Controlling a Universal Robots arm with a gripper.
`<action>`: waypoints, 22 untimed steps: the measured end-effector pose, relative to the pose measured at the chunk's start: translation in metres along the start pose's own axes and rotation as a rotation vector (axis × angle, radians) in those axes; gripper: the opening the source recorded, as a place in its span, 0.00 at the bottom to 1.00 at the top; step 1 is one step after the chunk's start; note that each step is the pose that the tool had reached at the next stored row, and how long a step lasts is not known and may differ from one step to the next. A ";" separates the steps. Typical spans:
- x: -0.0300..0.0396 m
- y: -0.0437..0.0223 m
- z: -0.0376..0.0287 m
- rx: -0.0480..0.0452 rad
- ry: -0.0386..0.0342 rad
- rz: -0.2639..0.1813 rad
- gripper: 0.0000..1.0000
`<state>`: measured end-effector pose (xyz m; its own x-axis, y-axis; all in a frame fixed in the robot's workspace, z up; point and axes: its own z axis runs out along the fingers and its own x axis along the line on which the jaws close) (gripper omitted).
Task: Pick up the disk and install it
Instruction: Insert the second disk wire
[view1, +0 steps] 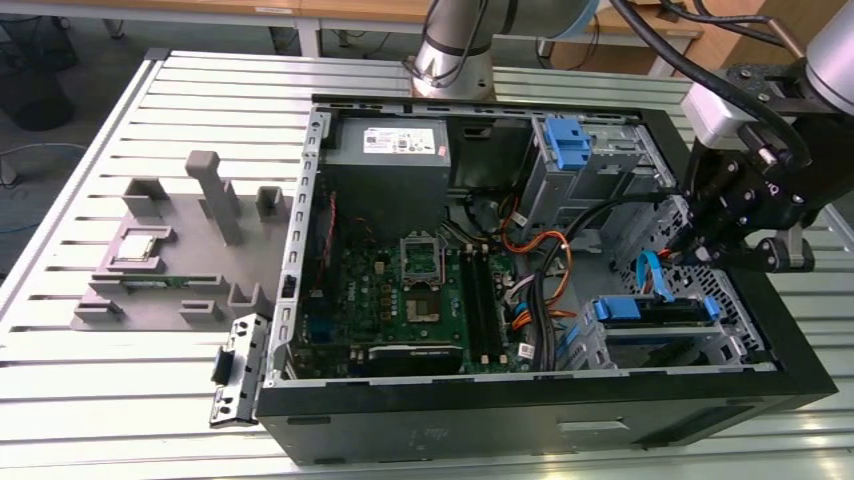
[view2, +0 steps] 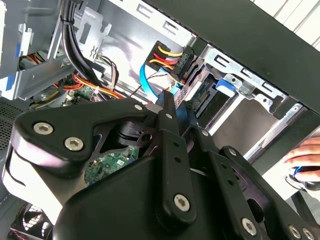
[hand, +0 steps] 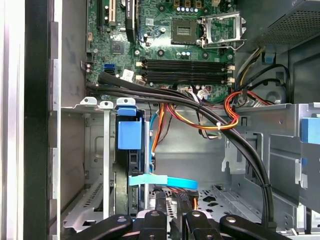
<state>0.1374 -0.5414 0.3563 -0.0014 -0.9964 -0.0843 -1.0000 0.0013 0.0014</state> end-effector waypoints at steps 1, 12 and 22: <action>-0.0009 -0.0002 0.0004 0.0000 -0.0002 0.000 0.24; -0.0076 -0.0077 0.0020 -0.0001 -0.0002 0.000 0.24; -0.0090 -0.0124 0.0024 -0.0001 -0.0002 0.000 0.24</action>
<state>0.1498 -0.5323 0.3546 -0.0016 -0.9964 -0.0845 -1.0000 0.0015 0.0015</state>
